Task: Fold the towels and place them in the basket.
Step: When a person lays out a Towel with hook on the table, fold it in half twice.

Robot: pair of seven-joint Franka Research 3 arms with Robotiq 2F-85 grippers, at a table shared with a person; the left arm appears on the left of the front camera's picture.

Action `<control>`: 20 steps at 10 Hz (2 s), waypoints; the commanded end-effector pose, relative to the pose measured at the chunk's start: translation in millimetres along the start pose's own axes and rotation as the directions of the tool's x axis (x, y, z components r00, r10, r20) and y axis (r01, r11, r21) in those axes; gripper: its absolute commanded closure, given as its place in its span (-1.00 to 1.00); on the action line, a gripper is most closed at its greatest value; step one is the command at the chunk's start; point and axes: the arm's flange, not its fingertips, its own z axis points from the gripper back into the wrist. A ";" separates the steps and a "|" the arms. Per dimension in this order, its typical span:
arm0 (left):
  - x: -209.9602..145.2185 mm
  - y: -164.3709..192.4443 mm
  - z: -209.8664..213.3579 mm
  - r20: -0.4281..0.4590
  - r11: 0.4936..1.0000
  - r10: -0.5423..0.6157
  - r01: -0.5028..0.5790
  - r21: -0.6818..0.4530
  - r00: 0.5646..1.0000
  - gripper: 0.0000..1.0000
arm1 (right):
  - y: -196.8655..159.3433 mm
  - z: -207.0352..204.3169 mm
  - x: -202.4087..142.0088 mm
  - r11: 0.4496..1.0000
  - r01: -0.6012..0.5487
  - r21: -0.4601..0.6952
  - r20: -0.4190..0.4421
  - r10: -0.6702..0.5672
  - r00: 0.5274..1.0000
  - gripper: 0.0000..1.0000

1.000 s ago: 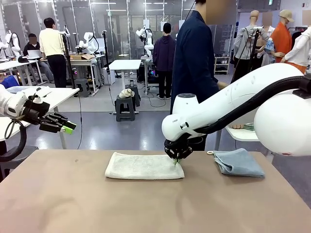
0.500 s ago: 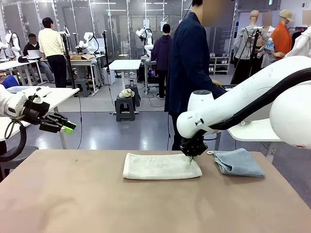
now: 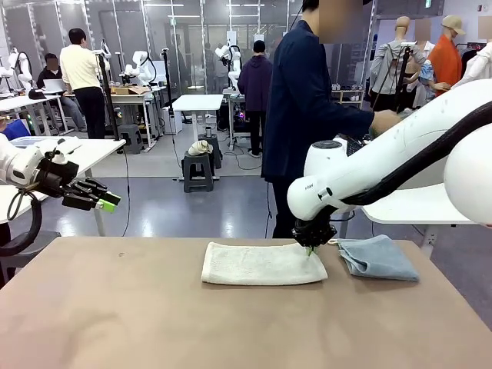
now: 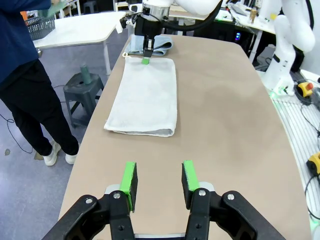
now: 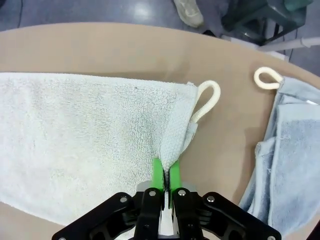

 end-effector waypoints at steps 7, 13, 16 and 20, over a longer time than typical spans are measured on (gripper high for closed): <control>2.0 -1.2 0.2 -0.007 1.000 -0.007 0.007 -0.006 1.000 0.05 | 127.9 137.4 2.3 0.987 0.080 -0.141 0.054 -0.073 0.996 1.00; 2.0 -1.2 0.2 -0.007 1.000 -0.007 0.007 -0.006 1.000 0.05 | 223.9 91.0 27.6 0.938 0.293 -0.187 -0.038 -0.305 0.952 1.00; 2.0 -1.2 0.2 -0.007 1.000 -0.007 0.007 -0.006 1.000 0.05 | 246.2 71.9 30.2 0.916 0.388 -0.100 -0.052 -0.395 0.917 1.00; 2.0 -1.2 0.2 -0.007 1.000 -0.007 0.007 -0.006 1.000 0.05 | 264.4 58.5 33.9 0.890 0.455 -0.021 -0.062 -0.455 0.888 1.00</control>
